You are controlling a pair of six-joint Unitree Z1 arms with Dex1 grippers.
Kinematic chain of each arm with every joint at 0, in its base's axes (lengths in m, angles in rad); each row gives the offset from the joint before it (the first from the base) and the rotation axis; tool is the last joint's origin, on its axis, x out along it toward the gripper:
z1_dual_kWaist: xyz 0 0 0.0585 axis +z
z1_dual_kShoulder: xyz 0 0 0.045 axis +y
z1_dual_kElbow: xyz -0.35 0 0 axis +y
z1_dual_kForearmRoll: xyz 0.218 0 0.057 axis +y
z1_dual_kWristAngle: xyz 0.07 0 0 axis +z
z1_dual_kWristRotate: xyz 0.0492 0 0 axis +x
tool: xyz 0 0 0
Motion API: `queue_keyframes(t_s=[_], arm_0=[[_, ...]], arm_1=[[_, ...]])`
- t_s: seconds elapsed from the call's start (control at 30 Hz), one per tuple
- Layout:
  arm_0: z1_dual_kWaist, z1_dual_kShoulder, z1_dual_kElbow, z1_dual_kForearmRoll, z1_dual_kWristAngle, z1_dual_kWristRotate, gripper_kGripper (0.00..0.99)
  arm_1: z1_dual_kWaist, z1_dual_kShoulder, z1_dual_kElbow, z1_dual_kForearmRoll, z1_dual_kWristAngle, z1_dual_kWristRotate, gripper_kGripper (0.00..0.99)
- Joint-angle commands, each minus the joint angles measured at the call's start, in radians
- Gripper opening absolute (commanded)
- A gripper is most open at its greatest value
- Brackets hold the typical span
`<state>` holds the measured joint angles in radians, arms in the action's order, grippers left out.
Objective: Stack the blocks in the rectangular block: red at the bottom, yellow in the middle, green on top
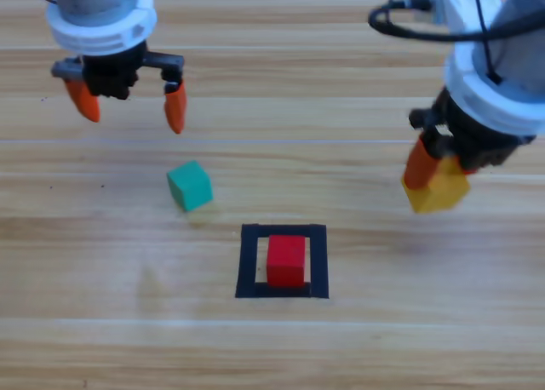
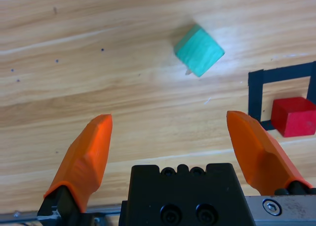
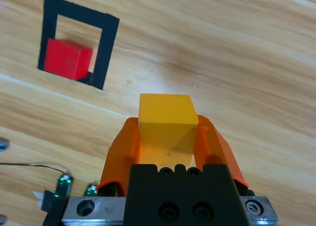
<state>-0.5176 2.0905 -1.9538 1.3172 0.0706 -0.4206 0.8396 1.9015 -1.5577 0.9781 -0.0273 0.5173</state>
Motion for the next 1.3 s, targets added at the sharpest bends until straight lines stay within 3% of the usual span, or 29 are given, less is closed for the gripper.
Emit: queue_keyframes(t_s=[0.03,0.23,1.3], arm_0=[[0.03,-0.067,0.087,0.008,0.029,0.019,0.99],[0.034,-0.086,0.11,0.005,0.023,0.019,0.99],[0.062,-0.06,0.139,-0.009,-0.002,0.109,0.973]], arm_1=[[0.171,0.2,-0.278,0.231,-0.109,0.136,0.0],[0.225,0.39,-0.594,0.439,-0.123,0.207,0.0],[0.228,0.561,-0.766,0.439,-0.046,0.451,0.0]])
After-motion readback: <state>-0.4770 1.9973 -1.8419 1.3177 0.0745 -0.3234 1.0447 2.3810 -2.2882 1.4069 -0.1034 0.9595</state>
